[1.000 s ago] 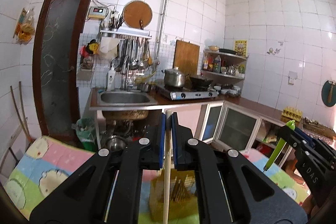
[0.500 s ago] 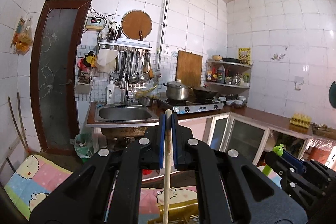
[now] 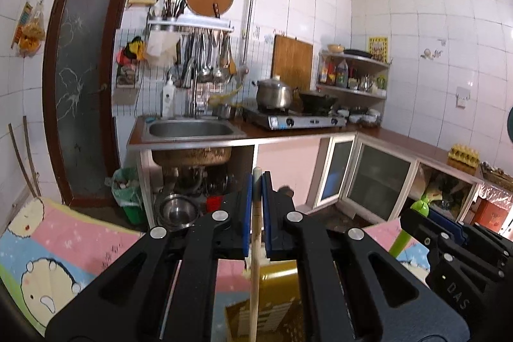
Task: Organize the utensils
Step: 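Lower the fork into the yellow caddy and open right gripper while left drops the chopstick in, then move right gripper to the blue spoon and grasp its handle while left returns to chopsticks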
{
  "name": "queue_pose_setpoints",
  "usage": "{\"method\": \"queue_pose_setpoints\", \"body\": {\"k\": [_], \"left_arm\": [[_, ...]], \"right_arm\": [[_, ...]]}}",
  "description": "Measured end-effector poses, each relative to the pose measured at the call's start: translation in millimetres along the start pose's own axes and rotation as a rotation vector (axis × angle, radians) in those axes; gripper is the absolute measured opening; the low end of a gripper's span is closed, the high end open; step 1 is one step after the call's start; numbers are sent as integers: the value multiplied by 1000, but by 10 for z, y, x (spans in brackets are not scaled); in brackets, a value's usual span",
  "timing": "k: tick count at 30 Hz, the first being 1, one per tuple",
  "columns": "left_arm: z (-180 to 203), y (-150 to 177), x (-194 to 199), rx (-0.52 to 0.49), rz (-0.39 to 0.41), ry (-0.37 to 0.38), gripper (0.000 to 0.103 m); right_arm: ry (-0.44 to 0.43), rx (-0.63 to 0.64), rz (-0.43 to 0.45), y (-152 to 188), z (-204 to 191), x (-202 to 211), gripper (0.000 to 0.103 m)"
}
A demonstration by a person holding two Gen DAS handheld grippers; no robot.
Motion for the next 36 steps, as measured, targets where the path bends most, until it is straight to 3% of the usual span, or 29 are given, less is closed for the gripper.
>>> {"method": "queue_pose_setpoints", "body": {"k": [4, 6, 7, 8, 9, 11, 17, 19, 23, 36], "left_arm": [[-61, 107, -1, -11, -36, -21, 8], [-93, 137, 41, -21, -55, -32, 22], [-125, 137, 93, -21, -56, -41, 37], [-153, 128, 153, -22, -52, -51, 49], [-189, 108, 214, -22, -45, -64, 55], [-269, 56, 384, -15, -30, -86, 70], [-450, -39, 935, -6, -7, -103, 92], [-506, -43, 1141, -13, 9, -116, 97], [-586, 48, 1416, -19, -14, -131, 98], [-790, 704, 1780, -7, -119, -149, 98]], "right_arm": [[0, 6, -25, 60, -13, -61, 20], [-15, 9, -39, 88, -34, -44, 21], [-15, 14, -46, 94, -39, -20, 34], [-9, 14, -43, 80, -33, 33, 55], [-5, 12, -34, 65, -36, 99, 60], [4, 10, -20, 29, -11, 236, 61], [69, 18, -4, -22, 86, 736, 70], [95, 37, -2, 15, 89, 896, 74], [120, 41, -12, 153, 107, 1158, 77], [149, 5, -149, 1057, 139, 1628, 77]]}}
Point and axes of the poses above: each gripper's, at about its wrist camera, not at the fingertips, and x roughly against the way its jaws point, z to its right, y to its underside, the point moved 8 cm from there along -x, roughly the way its jaws point, and after that the axes turned 8 degrees about x, right-handed, at the moved point
